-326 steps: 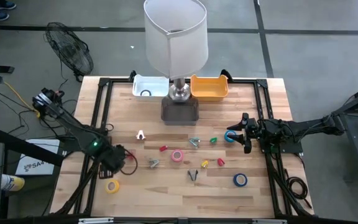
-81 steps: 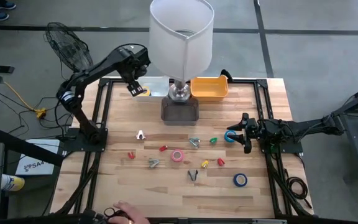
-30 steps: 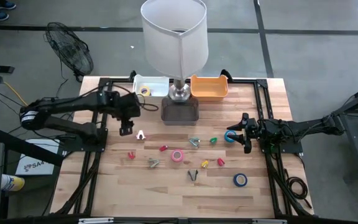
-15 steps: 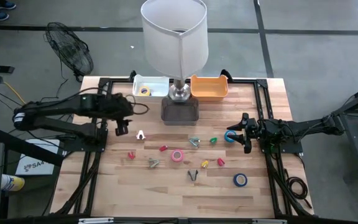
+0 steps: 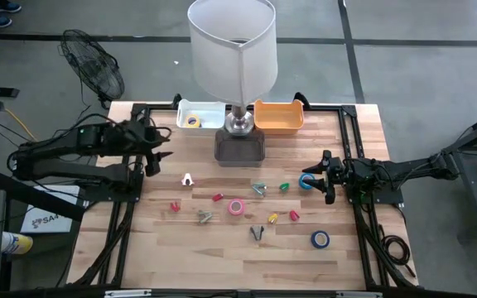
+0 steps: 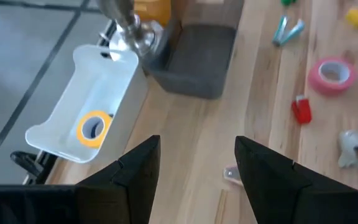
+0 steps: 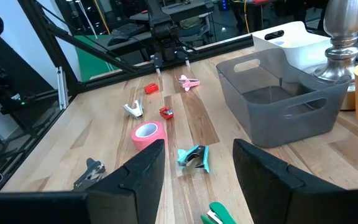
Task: Pick and place Stapler, Stapler remover, tape
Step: Put the light blue tape into the white bin
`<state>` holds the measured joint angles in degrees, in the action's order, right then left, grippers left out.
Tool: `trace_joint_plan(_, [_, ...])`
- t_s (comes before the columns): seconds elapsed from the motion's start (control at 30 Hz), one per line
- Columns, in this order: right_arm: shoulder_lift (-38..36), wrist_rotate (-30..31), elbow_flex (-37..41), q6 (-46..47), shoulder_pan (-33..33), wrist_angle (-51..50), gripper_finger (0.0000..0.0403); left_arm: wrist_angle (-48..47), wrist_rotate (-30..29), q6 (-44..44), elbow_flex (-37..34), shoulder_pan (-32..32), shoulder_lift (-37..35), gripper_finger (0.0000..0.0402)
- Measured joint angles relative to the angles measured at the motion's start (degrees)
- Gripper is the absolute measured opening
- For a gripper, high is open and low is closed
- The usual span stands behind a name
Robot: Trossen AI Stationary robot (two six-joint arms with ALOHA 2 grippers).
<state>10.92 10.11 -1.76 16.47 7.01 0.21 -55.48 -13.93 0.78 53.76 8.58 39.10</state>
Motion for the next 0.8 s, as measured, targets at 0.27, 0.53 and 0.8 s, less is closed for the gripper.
trace_joint_plan(0.27, [0.0,1.6,0.0,7.6,0.0,0.9,0.0181,5.3,-1.3,-7.2,-4.1,0.0,-3.6,0.0202])
trace_joint_plan(0.53, [0.0,-1.6,0.0,18.4,0.0,0.3,0.0181,19.5,2.4,-11.8,-13.2,0.0,-4.4,0.0202])
trace_joint_plan(0.8, [0.0,0.0,0.0,28.0,0.0,-0.4,0.0181,29.2,3.3,-11.3,-16.7,0.0,-4.4,0.0202])
